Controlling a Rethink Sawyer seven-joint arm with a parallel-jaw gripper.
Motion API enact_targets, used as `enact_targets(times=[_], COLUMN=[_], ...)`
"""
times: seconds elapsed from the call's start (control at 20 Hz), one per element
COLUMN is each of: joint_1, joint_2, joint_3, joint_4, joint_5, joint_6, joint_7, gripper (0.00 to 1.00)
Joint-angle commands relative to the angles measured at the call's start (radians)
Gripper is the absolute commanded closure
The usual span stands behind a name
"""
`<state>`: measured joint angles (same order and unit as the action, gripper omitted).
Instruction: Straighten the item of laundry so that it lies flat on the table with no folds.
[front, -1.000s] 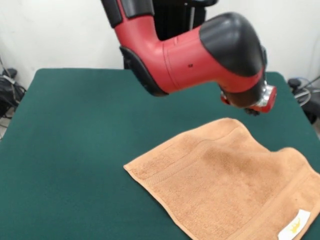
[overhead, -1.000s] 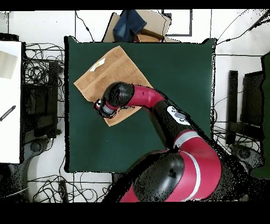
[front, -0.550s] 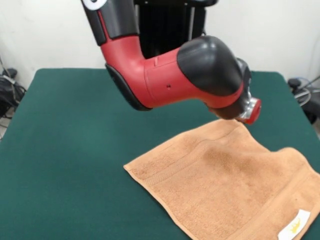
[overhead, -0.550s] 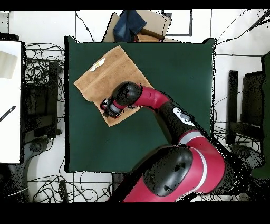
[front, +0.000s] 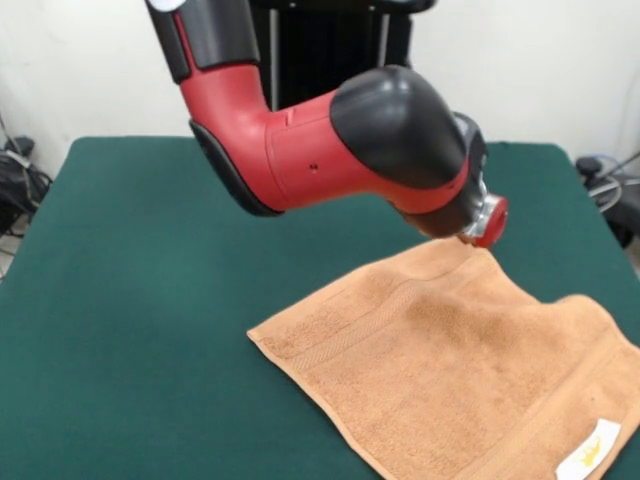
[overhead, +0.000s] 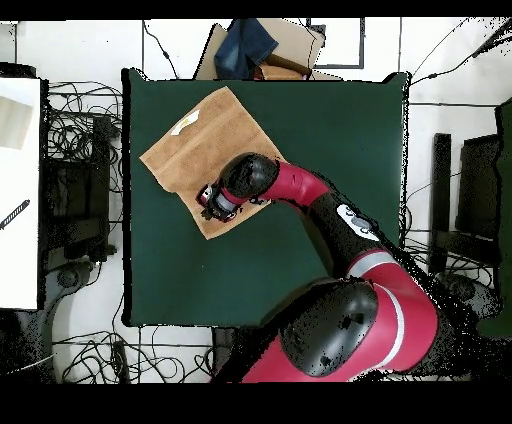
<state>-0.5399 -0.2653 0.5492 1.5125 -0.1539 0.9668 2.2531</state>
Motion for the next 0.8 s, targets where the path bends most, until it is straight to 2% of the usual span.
enact_targets(times=[0.05,0.2,0.4,0.8], joint_1=[-0.005,-0.001,0.002,0.003], joint_2=[-0.045,-0.052,-0.012,-0.013], joint_3=[0.003,0.005,0.001,0.003], joint_4=[0.027,0.018,-0.028,-0.033], joint_5=[0.04,0.055,0.055,0.059], joint_6=[0.112,0.16,0.177,0.188], joint_7=[-0.024,-0.017,-0.038,-0.029], gripper=[1.0,1.0,1.0,1.0])
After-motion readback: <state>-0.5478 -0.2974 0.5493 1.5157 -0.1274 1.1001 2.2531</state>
